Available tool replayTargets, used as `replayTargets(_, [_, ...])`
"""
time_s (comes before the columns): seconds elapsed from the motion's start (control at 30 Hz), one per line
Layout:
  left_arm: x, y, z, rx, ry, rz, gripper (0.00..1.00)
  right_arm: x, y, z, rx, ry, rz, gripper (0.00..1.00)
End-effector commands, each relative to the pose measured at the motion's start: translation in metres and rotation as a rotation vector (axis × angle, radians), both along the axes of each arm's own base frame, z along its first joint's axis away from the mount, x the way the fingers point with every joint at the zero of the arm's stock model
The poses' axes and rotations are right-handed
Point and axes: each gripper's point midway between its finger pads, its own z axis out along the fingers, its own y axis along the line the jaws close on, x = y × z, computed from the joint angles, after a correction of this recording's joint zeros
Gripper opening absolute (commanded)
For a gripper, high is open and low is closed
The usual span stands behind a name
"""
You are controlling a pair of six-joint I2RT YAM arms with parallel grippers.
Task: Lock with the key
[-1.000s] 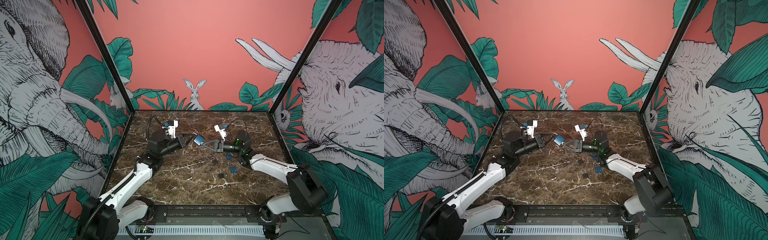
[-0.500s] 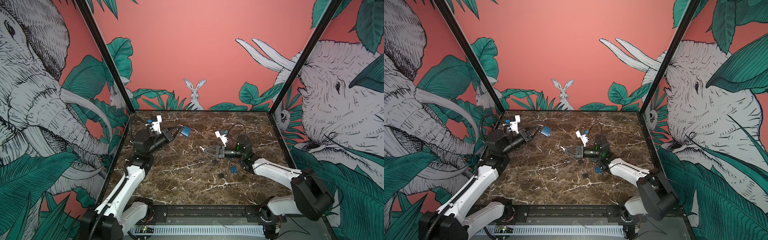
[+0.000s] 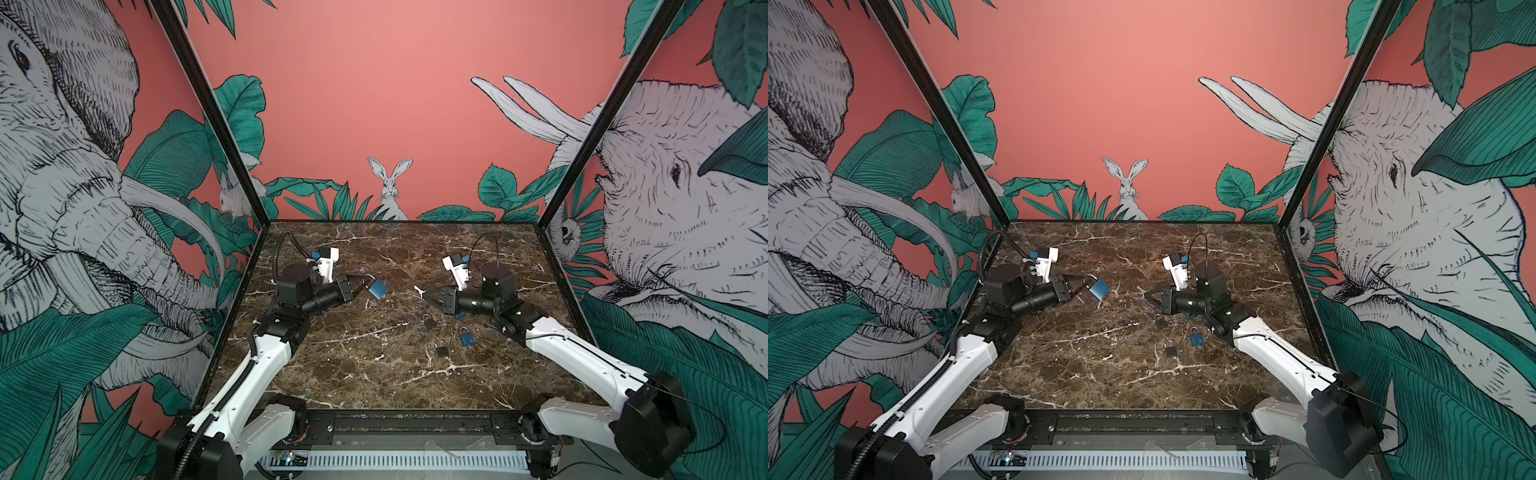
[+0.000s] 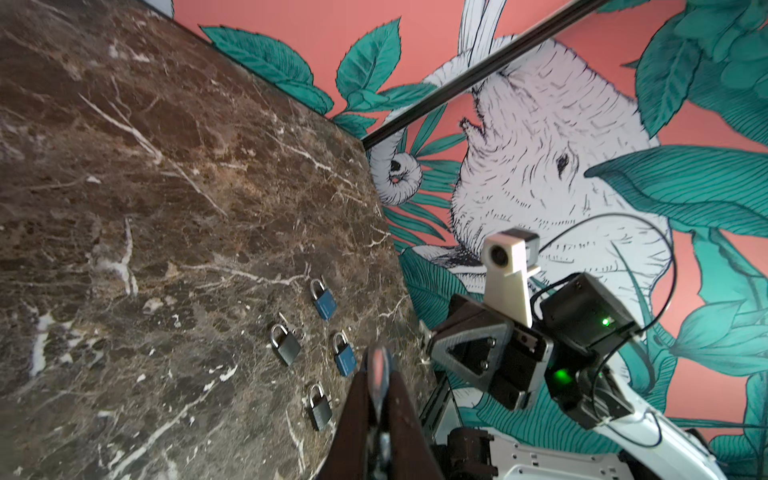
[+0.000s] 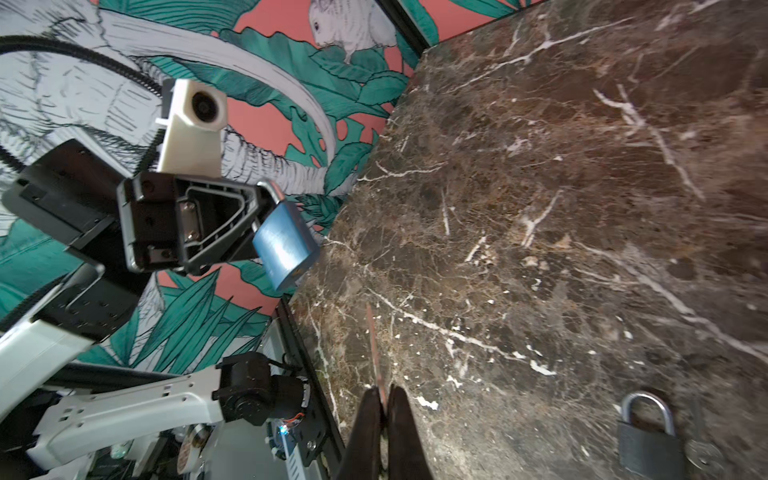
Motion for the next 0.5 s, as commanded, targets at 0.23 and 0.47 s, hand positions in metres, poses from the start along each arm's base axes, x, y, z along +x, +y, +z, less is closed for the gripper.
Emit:
replayTargets(0.23, [-0.019, -0.029, -0.057, 0.162, 0.059, -0.112, 0.00, 0.022, -0.010, 0.003, -0.021, -0.032, -0.104, 0.00])
replayTargets(0.47, [-0.017, -0.048, -0.087, 0.199, 0.116, -0.170, 0.00, 0.022, -0.015, -0.004, -0.048, -0.026, -0.128, 0.00])
